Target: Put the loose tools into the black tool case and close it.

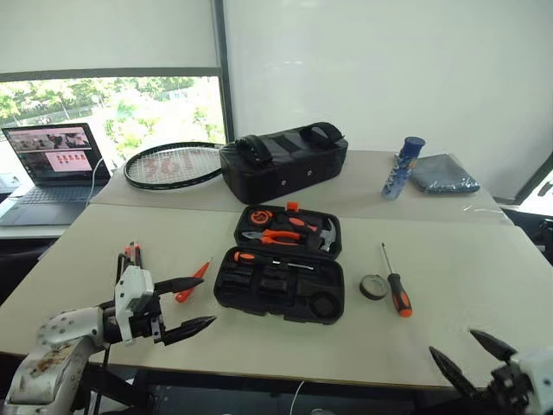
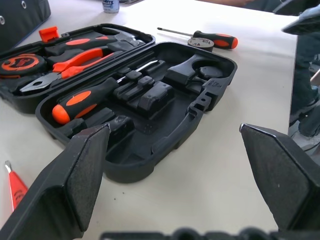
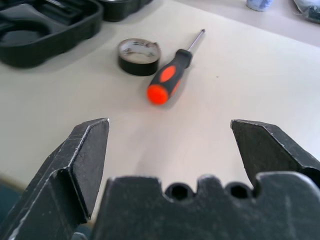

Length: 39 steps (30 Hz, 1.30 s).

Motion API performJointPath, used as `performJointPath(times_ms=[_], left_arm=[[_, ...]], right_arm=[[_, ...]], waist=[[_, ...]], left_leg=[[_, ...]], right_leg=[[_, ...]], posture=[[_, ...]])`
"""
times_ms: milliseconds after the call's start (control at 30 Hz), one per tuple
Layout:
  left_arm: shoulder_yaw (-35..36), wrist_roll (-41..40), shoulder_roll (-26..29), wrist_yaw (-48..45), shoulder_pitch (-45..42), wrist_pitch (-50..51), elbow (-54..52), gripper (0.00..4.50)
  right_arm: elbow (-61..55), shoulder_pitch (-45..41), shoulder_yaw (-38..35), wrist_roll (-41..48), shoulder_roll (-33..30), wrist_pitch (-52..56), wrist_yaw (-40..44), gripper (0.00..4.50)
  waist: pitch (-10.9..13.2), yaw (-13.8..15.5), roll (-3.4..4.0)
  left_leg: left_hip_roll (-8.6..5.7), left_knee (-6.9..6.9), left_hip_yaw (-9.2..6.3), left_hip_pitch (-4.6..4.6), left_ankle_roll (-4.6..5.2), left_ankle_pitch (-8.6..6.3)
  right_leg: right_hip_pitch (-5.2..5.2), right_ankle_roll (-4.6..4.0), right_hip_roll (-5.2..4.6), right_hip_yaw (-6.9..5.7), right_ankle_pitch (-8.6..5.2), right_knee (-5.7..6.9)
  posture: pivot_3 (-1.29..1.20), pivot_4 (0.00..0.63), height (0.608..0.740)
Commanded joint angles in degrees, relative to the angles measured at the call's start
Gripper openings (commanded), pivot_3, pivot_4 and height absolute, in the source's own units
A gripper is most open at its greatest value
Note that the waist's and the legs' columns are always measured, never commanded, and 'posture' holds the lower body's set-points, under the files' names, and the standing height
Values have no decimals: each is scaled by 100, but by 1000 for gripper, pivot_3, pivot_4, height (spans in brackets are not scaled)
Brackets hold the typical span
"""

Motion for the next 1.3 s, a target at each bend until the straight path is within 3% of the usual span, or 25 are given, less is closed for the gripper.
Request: performJointPath(times_ms=[33,100,267,600,933,1167,1300], left_arm=[[-83,-45,-50,-20,-204,-113,-38,4466],[-136,-17,-73,-35,-227,-165,-75,4466],[-128,19,-99,-54,-90,-333,-56,4466],[-125,60,-143,-8,77,-638,28,4466],[-163,99,-181,23,96,-786,90,4466],[-177,70,-204,-13,85,-777,35,4500],[-212,2,-209,-79,111,-729,-48,4500]], right_arm=[[-179,-748,124,486,-775,1796,-386,4500],[-46,-1344,252,745,-1190,2844,-613,4500],[510,-2407,587,936,-1687,4059,-637,4500],[1259,-3952,1607,441,-1834,4886,-859,4500],[1492,-4653,2028,193,-1769,5630,-1038,4500],[1507,-4753,1942,183,-1938,5963,-881,2624],[1528,-4667,1639,143,-1974,5911,-877,1193]], waist=[[1,0,-2],[2,-3,-3],[7,22,-4],[10,-1,-2],[10,14,-1],[10,14,-2],[10,15,-1]], left_leg=[[-1,0,0,-1,0,0],[-7,0,-4,-5,1,0],[-11,0,-10,-21,8,-4],[-11,4,-11,-41,16,-9],[-12,4,-13,-50,17,-9],[-11,4,-13,-50,17,-9],[-11,5,-14,-52,17,-9]], right_leg=[[0,0,0,0,1,-2],[0,-27,1,0,18,-4],[-8,-29,7,-4,19,-14],[-13,-16,0,-7,27,-34],[-20,-13,-1,-9,30,-36],[-20,-13,-1,-10,30,-37],[-20,-13,-2,-11,31,-38]], posture=[[0,150,740],[0,150,740],[0,150,740],[0,150,740],[0,150,740],[0,150,740],[0,150,740]])
